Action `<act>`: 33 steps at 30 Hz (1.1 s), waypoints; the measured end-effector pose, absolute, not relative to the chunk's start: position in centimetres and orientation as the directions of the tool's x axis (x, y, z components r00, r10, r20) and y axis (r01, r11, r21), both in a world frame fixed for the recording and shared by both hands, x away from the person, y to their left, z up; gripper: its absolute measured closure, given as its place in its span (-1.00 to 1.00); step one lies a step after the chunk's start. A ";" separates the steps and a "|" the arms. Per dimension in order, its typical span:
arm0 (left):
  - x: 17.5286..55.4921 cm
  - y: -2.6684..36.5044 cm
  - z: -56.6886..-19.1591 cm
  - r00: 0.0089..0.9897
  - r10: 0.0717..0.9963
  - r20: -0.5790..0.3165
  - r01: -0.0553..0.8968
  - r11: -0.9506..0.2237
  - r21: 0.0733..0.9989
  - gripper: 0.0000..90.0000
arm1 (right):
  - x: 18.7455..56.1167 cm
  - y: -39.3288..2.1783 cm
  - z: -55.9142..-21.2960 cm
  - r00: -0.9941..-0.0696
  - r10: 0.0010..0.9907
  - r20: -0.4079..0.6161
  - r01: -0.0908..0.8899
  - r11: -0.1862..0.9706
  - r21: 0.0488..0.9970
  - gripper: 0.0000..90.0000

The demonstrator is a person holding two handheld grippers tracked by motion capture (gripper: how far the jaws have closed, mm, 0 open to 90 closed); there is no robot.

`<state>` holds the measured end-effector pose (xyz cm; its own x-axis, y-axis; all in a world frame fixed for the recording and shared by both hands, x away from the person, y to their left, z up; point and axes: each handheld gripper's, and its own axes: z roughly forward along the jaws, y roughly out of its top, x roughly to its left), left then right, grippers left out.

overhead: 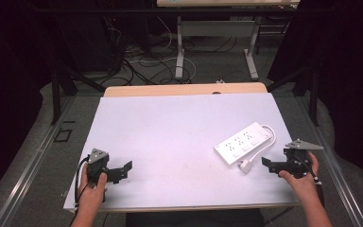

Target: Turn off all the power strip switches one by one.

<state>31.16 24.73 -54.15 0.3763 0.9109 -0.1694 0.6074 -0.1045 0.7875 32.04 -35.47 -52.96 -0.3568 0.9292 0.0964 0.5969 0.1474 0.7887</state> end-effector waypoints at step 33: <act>31.1 23.9 -54.3 0.372 0.920 -0.123 0.607 -0.141 0.782 -0.99 | 35.4 -34.3 -50.5 -0.376 0.926 -0.030 0.603 0.269 0.751 -0.50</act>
